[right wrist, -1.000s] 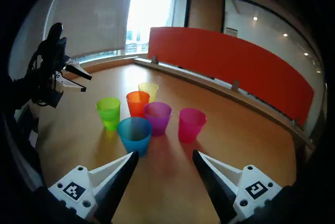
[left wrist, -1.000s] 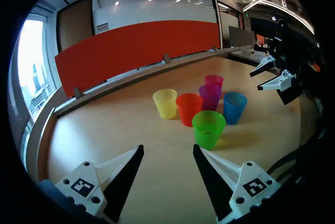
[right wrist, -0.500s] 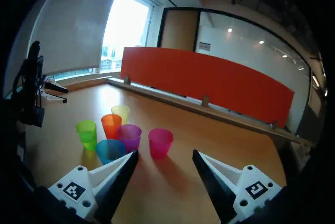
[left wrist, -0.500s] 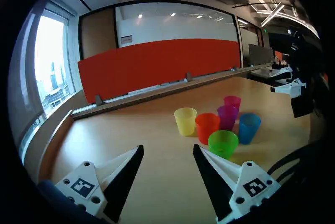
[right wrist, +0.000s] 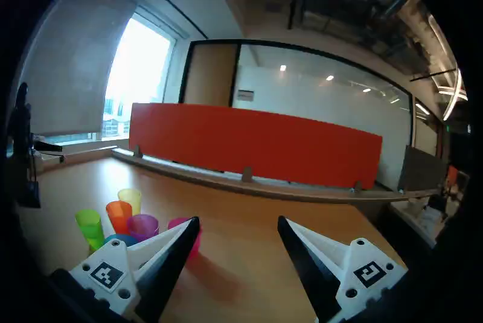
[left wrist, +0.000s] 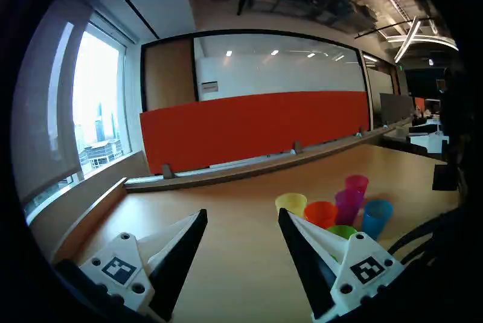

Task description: Pour water

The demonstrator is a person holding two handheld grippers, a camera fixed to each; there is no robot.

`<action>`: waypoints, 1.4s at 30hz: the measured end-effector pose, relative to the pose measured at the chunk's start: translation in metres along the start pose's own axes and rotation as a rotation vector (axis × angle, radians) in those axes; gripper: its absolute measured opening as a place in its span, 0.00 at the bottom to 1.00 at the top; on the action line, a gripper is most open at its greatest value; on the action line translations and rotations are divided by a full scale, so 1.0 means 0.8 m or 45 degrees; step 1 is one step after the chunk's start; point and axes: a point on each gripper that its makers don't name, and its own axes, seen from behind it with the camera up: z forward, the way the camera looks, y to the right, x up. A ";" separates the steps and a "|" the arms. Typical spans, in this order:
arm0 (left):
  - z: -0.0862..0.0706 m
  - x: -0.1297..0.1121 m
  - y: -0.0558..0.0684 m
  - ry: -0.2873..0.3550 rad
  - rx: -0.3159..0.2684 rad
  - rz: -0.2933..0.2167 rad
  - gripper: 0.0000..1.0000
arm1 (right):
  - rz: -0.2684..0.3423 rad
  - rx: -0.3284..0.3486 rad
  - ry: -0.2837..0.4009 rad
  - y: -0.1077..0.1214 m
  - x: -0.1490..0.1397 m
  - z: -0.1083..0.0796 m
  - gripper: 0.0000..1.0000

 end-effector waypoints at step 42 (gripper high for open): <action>0.009 -0.002 -0.019 0.227 0.220 -0.121 0.87 | 0.095 -0.324 0.157 0.058 -0.004 -0.009 1.00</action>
